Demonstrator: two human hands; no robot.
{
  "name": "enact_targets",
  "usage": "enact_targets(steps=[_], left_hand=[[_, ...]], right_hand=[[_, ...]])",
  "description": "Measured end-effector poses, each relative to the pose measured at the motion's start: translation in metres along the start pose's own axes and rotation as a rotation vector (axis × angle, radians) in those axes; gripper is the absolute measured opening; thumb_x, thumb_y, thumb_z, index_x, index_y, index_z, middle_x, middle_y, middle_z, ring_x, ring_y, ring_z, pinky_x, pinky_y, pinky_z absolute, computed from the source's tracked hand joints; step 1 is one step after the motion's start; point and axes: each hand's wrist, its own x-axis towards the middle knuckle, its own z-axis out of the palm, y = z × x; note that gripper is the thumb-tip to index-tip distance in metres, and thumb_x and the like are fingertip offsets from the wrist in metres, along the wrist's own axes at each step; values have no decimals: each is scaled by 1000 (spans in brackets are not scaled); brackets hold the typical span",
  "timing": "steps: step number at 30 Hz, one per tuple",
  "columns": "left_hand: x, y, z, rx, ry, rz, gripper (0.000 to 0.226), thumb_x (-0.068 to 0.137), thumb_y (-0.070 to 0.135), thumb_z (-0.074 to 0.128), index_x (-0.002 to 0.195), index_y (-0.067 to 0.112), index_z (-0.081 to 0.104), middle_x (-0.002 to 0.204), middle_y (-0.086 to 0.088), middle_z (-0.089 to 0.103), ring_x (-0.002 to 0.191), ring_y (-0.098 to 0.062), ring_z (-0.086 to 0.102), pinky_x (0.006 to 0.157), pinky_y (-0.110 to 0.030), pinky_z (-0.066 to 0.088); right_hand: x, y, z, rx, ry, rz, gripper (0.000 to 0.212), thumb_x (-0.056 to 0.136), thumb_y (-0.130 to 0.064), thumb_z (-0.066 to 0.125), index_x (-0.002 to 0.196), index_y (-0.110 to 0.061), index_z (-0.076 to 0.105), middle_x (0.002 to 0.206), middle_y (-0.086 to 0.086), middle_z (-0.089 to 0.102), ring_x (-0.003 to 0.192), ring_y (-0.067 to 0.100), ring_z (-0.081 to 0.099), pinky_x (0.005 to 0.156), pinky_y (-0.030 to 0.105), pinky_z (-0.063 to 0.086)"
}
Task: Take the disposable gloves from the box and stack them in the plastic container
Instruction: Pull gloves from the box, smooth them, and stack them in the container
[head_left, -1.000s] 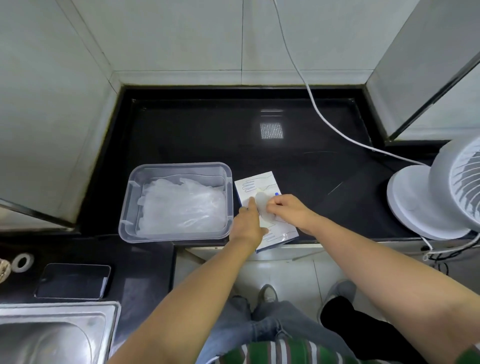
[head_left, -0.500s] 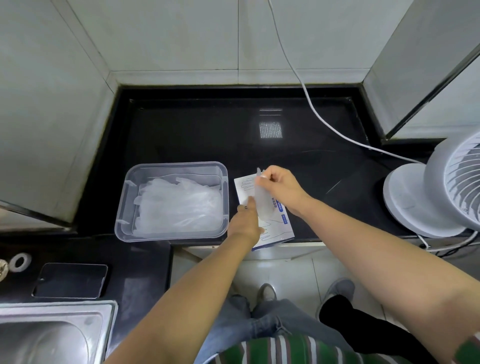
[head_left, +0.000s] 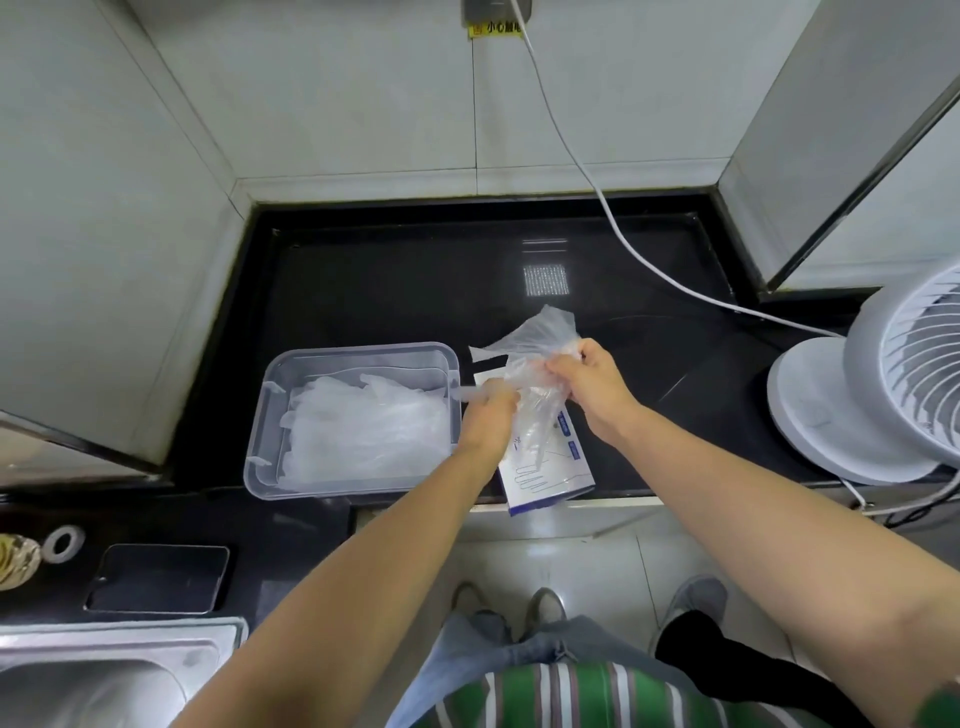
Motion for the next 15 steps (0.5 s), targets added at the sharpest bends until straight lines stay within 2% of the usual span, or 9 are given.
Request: enact_targets(steps=[1,4,5,6,8,9,10,12,15], left_hand=[[-4,7,-2,-111,-26,4,47,85,45,48,108,8,64,108,-18,69,95,-31,66,79,-40,49],[-9,27,-13,-428,-48,-35,76,90,74,29,111,13,70,105,-7,74,97,-21,69,74,-31,52],[-7,31,-19,-394,-60,-35,81,87,78,28,111,14,71,104,-7,74,96,-20,70,74,-30,52],[-7,36,-23,-327,-83,-16,76,86,78,34,109,16,72,102,-5,74,95,-19,70,75,-28,53],[-5,39,-31,-135,-84,18,42,85,57,65,101,19,74,94,-1,74,93,-17,70,73,-23,55],[-1,38,-36,-62,-47,49,26,83,39,74,98,17,75,91,-1,73,92,-19,69,73,-22,55],[1,37,-41,-24,6,91,13,85,22,74,95,13,75,88,-2,72,88,-20,68,73,-20,54],[-1,36,-52,24,64,203,9,89,6,65,92,6,73,82,-3,70,79,-16,65,71,-19,51],[-4,32,-76,179,39,284,13,93,6,60,94,4,73,83,-2,70,75,-8,68,71,-18,56]], right_hand=[[-1,0,0,15,-4,2,14,91,-7,62,97,-14,52,92,6,64,80,19,65,73,33,54],[-2,-2,3,42,-5,-24,29,87,-5,69,106,-14,50,97,6,63,83,19,66,71,31,54],[-3,-2,5,34,-8,-38,37,85,-6,73,112,-15,49,102,7,64,88,20,67,74,32,56],[-3,-4,7,16,-19,-51,46,82,-9,76,118,-16,48,108,6,64,93,21,67,78,34,57],[-5,-5,13,-10,-53,-54,62,77,-13,82,126,-19,45,113,6,64,100,22,68,84,36,57],[-7,-6,16,-5,-80,-43,66,75,-13,84,128,-19,45,114,6,65,100,22,69,84,36,58],[-7,-7,19,12,-117,-28,66,75,-13,84,130,-18,46,114,7,67,99,23,70,84,36,58],[-7,-12,22,65,-209,16,56,80,-20,81,128,-14,52,112,7,71,97,22,72,83,34,58],[-7,-22,27,141,-359,57,31,90,-34,69,109,-11,63,94,2,72,88,17,70,81,29,54]])
